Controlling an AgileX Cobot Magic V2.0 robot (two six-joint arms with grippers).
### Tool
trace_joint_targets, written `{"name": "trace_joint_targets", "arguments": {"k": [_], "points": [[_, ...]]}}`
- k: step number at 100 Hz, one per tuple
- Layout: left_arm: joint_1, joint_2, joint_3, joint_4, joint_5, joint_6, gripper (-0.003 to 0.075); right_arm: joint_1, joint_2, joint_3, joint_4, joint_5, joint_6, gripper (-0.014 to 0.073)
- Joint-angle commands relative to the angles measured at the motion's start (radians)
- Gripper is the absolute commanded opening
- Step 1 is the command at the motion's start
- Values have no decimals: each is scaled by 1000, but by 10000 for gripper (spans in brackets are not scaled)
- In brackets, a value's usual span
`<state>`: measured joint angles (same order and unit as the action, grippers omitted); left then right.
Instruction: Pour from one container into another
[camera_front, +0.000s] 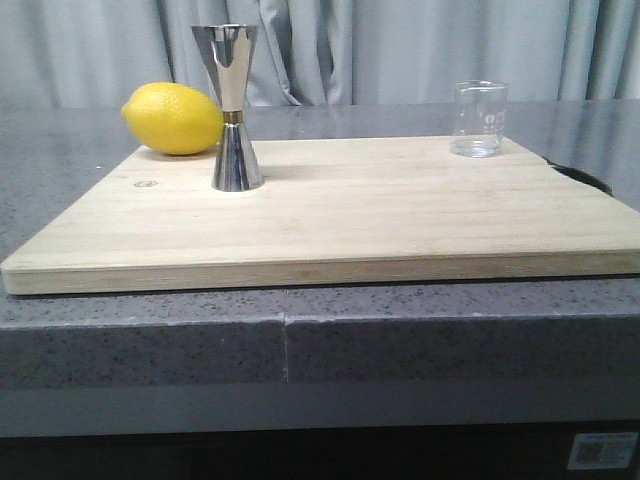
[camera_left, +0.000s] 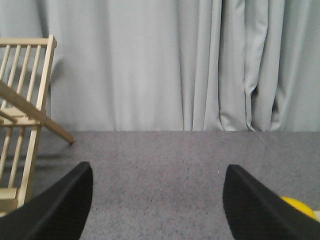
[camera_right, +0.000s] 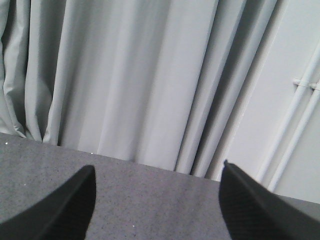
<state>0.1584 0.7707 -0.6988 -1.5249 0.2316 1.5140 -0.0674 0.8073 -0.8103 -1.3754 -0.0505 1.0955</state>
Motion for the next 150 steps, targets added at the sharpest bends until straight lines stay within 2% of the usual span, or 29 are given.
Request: {"name": "trace_joint_targets", "arguments": {"k": [1, 28, 53, 91, 107, 138, 142, 150], "points": [[2, -46, 34, -29, -16, -12, 503, -4, -68, 36, -9, 7, -3, 468], [2, -208, 179, -35, -20, -7, 503, -4, -269, 275, -9, 13, -3, 468], [2, -372, 303, -75, -31, -7, 503, -4, -439, 400, -9, 16, -3, 460], [2, -437, 423, -112, -14, -13, 491, -4, -525, 518, 5, -12, -3, 265], [2, -437, 423, -122, -14, -13, 365, -4, -526, 518, 5, -33, -3, 176], [2, -437, 423, -122, -14, -13, 10, -4, -526, 518, 5, -33, -3, -36], [2, -437, 423, -122, -14, -13, -20, -4, -526, 518, 5, -33, -3, -50], [2, -437, 423, -122, -14, -13, -19, -4, -526, 518, 5, -33, -3, -55]]}}
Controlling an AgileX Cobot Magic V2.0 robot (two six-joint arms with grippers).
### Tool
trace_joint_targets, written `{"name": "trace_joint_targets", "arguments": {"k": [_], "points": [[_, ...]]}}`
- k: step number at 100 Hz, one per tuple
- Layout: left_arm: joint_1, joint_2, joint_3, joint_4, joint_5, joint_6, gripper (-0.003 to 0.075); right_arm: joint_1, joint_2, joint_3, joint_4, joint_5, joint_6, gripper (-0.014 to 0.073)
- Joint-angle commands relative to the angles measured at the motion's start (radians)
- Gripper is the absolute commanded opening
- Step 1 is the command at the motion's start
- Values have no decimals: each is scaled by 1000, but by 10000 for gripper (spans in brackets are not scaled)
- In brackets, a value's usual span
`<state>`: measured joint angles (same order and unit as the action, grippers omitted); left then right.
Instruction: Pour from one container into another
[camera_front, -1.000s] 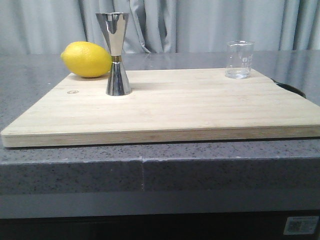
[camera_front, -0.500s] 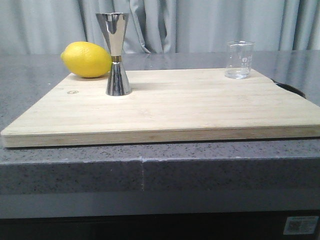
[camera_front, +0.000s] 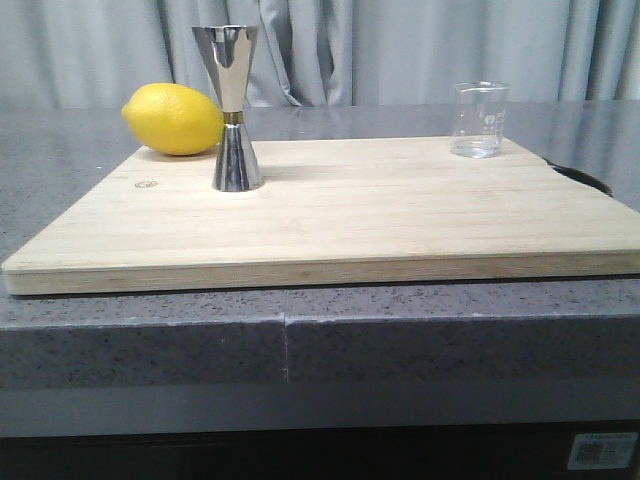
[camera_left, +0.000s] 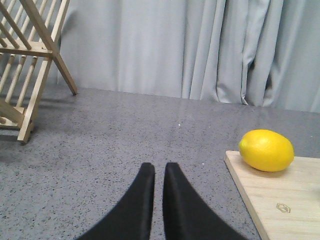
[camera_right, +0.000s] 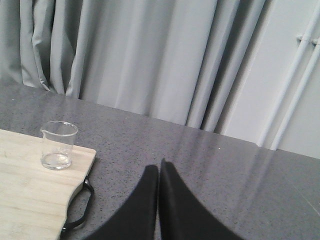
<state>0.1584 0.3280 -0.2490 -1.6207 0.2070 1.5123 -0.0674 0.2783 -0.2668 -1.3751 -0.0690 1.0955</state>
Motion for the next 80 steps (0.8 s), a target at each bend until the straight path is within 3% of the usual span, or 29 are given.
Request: {"name": "trace_joint_targets", "arguments": {"k": [1, 80], "points": [[2, 6, -27, -27, 10, -11, -19, -4, 3, -26, 4, -15, -3, -55], [2, 6, -27, -28, 10, -11, -19, 19, 3, -26, 4, -54, -3, -55]]}}
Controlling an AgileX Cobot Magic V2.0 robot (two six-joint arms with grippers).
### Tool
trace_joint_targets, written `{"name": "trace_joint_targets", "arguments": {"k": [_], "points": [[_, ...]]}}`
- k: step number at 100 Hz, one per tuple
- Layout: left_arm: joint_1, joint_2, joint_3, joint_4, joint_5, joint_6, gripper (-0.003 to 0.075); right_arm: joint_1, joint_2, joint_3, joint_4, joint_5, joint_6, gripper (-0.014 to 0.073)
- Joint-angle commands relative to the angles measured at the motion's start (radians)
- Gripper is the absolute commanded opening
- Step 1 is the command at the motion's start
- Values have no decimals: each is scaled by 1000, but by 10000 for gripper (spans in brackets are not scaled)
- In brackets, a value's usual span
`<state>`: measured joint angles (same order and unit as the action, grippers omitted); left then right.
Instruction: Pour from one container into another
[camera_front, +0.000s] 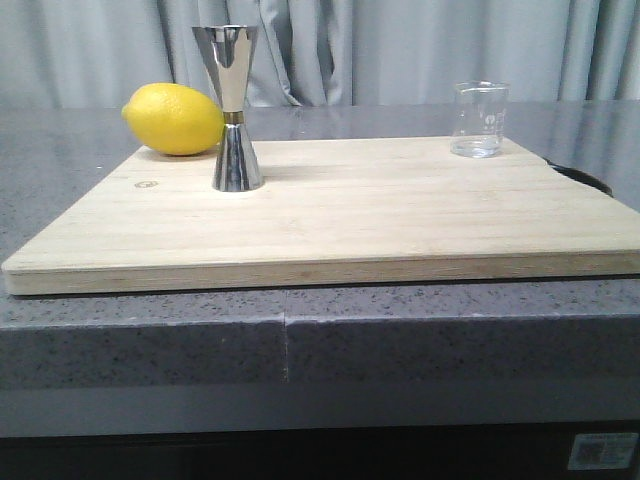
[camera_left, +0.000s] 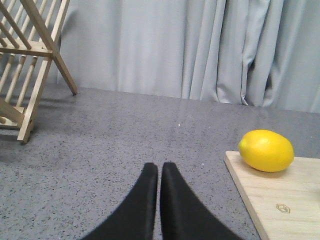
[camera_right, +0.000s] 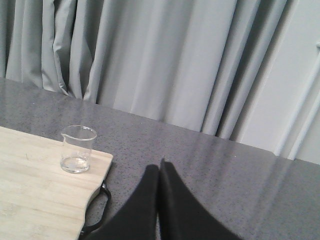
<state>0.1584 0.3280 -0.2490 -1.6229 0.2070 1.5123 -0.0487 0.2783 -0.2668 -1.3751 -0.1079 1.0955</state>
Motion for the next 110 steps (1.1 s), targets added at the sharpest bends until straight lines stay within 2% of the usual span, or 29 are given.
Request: {"name": "trace_joint_targets", "arguments": {"k": [1, 60, 78, 85, 92, 104, 110], "points": [[2, 6, -27, -26, 10, -11, -19, 0, 3, -26, 4, -15, -3, -55], [-46, -10, -26, -18, -17, -11, -19, 0, 3, -26, 4, -15, -3, -55], [-74, -50, -26, 127, -40, -46, -19, 0, 3, -26, 4, -15, -3, -55], [-74, -75, -26, 230, -53, -150, -19, 0, 3, -26, 4, -15, -3, -55], [-74, -102, -26, 407, -65, -326, -19, 0, 3, -26, 4, -15, -3, -55], [-74, -135, -26, 820, -65, -765, -19, 0, 3, -26, 4, -15, -3, -55], [-74, -138, -26, 970, -64, -933, -19, 0, 3, -26, 4, -15, -3, -55]]}}
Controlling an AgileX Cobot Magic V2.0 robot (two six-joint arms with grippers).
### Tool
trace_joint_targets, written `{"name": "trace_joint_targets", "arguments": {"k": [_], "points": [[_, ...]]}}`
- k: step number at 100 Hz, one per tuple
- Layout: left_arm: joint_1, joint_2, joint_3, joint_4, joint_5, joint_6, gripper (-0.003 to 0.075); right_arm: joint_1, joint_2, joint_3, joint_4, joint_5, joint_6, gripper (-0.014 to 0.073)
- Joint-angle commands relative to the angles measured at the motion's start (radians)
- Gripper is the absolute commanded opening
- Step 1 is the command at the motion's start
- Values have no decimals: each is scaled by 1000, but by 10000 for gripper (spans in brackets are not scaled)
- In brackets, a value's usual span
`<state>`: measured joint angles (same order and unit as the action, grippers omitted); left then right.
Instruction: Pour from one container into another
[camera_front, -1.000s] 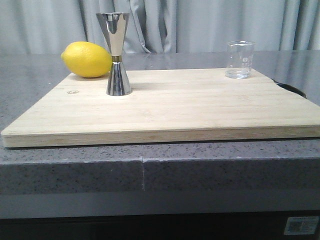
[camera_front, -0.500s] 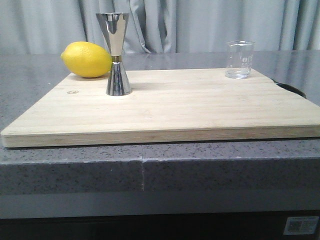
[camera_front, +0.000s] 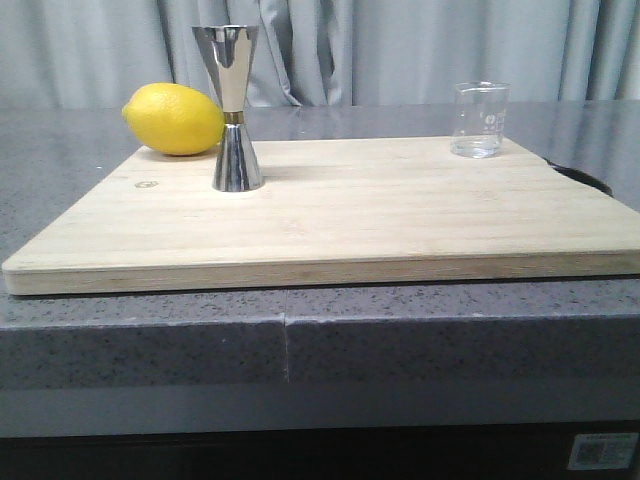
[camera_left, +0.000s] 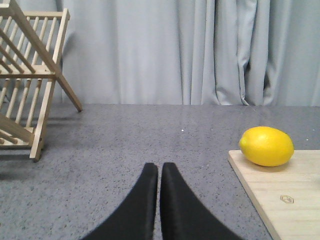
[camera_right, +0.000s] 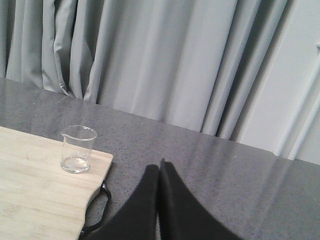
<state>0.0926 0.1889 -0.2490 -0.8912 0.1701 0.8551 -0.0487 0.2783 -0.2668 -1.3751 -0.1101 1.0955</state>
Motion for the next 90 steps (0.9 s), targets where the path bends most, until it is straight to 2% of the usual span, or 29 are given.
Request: {"name": "trace_joint_targets", "arguments": {"k": [1, 21, 36, 45, 52, 79, 90], "points": [[-8, 2, -26, 272, -27, -313, -19, 0, 3, -26, 4, -12, -3, -55], [-20, 2, -6, 660, -64, -728, -19, 0, 3, -26, 4, -12, -3, -55], [-68, -7, 84, 891, -295, -956, -19, 0, 3, -26, 4, -12, -3, -55], [-91, -20, 143, 945, -431, -986, -19, 0, 3, -26, 4, -12, -3, -55], [-98, -33, 184, 945, -481, -986, -19, 0, 3, -26, 4, -12, -3, -55], [-98, -94, 281, 945, -510, -986, -19, 0, 3, -26, 4, -12, -3, -55], [-98, -114, 281, 954, -478, -986, -19, 0, 3, -26, 4, -12, -3, -55]]}}
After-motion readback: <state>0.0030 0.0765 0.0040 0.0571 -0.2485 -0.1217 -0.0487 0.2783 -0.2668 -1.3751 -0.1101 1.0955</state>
